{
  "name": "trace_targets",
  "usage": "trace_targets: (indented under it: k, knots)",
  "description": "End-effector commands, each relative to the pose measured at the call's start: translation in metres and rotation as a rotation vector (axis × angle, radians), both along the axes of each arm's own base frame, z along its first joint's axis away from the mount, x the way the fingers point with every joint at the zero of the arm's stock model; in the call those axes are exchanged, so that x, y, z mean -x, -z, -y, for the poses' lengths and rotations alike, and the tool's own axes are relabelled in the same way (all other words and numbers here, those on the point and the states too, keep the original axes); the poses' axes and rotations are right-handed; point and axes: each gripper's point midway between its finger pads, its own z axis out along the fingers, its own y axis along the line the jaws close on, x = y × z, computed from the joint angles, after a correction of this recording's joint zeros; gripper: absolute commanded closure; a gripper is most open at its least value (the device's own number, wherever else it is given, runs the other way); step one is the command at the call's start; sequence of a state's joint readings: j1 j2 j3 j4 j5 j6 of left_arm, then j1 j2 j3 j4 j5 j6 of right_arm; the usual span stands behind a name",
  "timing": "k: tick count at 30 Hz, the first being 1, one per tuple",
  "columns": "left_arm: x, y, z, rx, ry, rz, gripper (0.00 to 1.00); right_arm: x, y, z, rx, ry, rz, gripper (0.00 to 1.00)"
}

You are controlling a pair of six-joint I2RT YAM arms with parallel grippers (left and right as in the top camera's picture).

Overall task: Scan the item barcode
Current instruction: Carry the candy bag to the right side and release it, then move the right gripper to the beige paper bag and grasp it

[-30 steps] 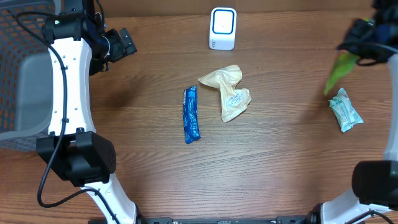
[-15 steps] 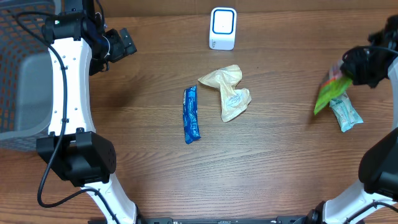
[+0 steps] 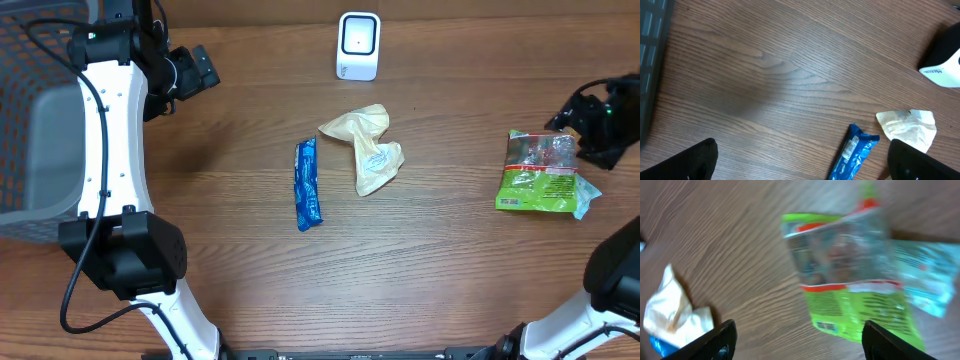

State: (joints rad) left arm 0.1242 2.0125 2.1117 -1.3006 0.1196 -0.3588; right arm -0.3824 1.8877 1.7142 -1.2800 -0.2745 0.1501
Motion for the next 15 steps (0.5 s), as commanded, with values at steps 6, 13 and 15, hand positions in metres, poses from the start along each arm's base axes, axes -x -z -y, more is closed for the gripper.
trace_targets:
  k: [6, 13, 15]
  knots:
    - [-0.001, 0.002, 0.002, -0.005, 0.025, -0.002, 0.0, -0.047, -0.044, -0.135, 0.078, -0.459, 0.225, 0.17]
    - [-0.001, 0.002, 0.002, -0.005, 0.025, -0.002, 0.0, -0.047, -0.034, -0.245, 0.309, -0.753, 0.297, 0.13]
    - [-0.001, 0.002, 0.002, -0.005, 0.025, -0.002, 0.0, -0.044, -0.026, -0.265, 0.335, -0.804, 0.296, 0.13]
